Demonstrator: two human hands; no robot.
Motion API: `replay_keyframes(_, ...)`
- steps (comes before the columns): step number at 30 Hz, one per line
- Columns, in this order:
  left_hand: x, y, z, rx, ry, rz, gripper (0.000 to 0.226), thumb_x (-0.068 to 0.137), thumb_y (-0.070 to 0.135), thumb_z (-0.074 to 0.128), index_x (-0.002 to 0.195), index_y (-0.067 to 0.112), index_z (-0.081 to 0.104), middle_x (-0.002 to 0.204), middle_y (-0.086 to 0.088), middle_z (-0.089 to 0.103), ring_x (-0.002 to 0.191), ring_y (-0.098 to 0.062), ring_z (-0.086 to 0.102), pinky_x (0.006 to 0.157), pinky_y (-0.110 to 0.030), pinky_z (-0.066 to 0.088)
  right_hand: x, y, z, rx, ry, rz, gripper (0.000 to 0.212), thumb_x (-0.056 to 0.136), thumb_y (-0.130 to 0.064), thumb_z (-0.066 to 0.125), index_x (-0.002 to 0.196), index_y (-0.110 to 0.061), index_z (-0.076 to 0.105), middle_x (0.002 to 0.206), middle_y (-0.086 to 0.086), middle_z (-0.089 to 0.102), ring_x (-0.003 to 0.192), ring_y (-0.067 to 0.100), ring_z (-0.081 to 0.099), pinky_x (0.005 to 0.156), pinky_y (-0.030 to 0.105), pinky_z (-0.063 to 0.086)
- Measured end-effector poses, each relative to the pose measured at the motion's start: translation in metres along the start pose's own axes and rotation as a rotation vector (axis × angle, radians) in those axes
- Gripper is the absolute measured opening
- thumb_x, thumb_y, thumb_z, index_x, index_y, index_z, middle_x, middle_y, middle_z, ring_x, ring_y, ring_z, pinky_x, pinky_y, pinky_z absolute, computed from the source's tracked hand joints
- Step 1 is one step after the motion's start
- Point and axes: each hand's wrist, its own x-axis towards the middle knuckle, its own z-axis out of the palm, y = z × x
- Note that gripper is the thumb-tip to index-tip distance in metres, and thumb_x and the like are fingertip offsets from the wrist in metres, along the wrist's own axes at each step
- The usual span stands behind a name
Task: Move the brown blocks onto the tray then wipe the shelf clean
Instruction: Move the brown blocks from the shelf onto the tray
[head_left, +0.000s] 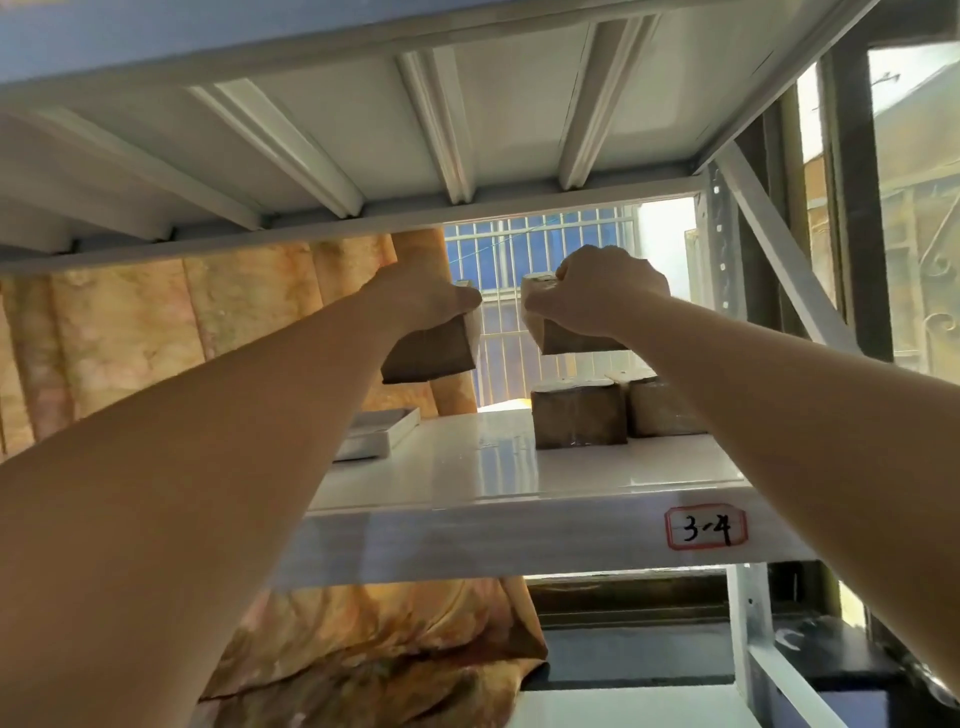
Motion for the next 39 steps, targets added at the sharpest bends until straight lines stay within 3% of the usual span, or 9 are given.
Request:
replay_keyframes(5,-0.005,-0.034,-0.019,-0.045,-0.038,-0.122,0.062,0.085,0.053,0.054,0.126,0.007,0.048,0.124,-0.014,0.055,0.112,-0.031,0.054,0.089,-0.035,0.045,-0.010,-0.034,0.012,0.029,-0.036,-0.033,0.046,0.076,-0.059,0.052,0.096,-0.017,0.057,0.082,0.000,0.055,0.081,0.024,0.056,0.070,0.031,0.043)
replay_keyframes(10,0.004,-0.080,-0.034,-0.057,-0.038,-0.179,0.066,0.080,0.057,0.057,0.120,0.005,0.053,0.118,-0.017,0.058,0.103,-0.033,0.056,0.083,-0.036,0.046,-0.015,-0.086,0.025,0.078,-0.068,-0.066,0.052,0.074,-0.068,0.051,0.082,-0.017,0.051,0.075,0.000,0.050,0.080,0.025,0.055,0.069,0.031,0.040)
replay_keyframes(14,0.014,-0.130,-0.052,0.131,0.051,-0.151,0.063,0.081,0.055,0.054,0.121,0.007,0.051,0.102,-0.014,0.056,0.087,-0.029,0.054,0.064,-0.031,0.039,-0.019,-0.133,0.043,0.064,-0.068,-0.087,0.048,0.077,-0.064,0.050,0.086,-0.017,0.055,0.076,0.000,0.051,0.079,0.025,0.054,0.071,0.032,0.041)
replay_keyframes(19,0.028,-0.199,-0.075,0.160,0.003,-0.173,0.063,0.081,0.056,0.054,0.117,0.005,0.053,0.104,-0.016,0.056,0.083,-0.027,0.049,0.065,-0.031,0.036,-0.019,-0.191,0.073,0.082,-0.100,-0.016,0.051,0.077,-0.065,0.051,0.092,-0.017,0.057,0.096,0.005,0.059,0.084,0.025,0.057,0.074,0.033,0.042)
replay_keyframes(23,0.034,-0.255,-0.084,0.175,-0.043,-0.141,0.062,0.079,0.059,0.052,0.110,0.005,0.055,0.093,-0.012,0.053,0.079,-0.027,0.051,0.054,-0.029,0.033,-0.017,-0.231,0.098,0.042,-0.134,0.063,0.065,0.077,-0.068,0.051,0.112,-0.014,0.060,0.116,0.009,0.061,0.100,0.029,0.059,0.082,0.038,0.045)
replay_keyframes(26,0.039,-0.283,-0.085,0.165,-0.061,-0.102,0.062,0.079,0.058,0.051,0.111,0.005,0.056,0.093,-0.010,0.053,0.073,-0.024,0.049,0.050,-0.027,0.029,-0.014,-0.247,0.109,-0.005,-0.147,0.123,0.069,0.076,-0.069,0.051,0.121,-0.016,0.057,0.121,0.008,0.058,0.101,0.029,0.058,0.078,0.037,0.043)
replay_keyframes(32,0.047,-0.315,-0.075,0.042,-0.110,-0.092,0.065,0.079,0.061,0.049,0.110,0.005,0.059,0.095,-0.011,0.056,0.079,-0.025,0.052,0.051,-0.028,0.031,-0.012,-0.259,0.125,-0.068,-0.157,0.204,0.062,0.080,-0.066,0.050,0.116,-0.016,0.058,0.113,0.006,0.060,0.086,0.023,0.052,0.071,0.033,0.039)
replay_keyframes(36,0.054,-0.322,-0.074,-0.100,-0.172,-0.140,0.066,0.078,0.059,0.053,0.118,0.006,0.056,0.115,-0.014,0.059,0.100,-0.031,0.057,0.070,-0.032,0.041,-0.007,-0.259,0.133,-0.080,-0.180,0.233,0.054,0.080,-0.064,0.050,0.106,-0.017,0.060,0.102,0.005,0.059,0.086,0.024,0.055,0.072,0.033,0.041)
replay_keyframes(39,0.059,-0.320,-0.076,-0.116,-0.164,-0.136,0.065,0.079,0.057,0.053,0.117,0.005,0.056,0.112,-0.014,0.059,0.096,-0.029,0.057,0.067,-0.031,0.040,0.003,-0.257,0.145,-0.082,-0.225,0.220,0.058,0.077,-0.067,0.049,0.101,-0.016,0.063,0.103,0.006,0.063,0.088,0.025,0.060,0.074,0.033,0.047)
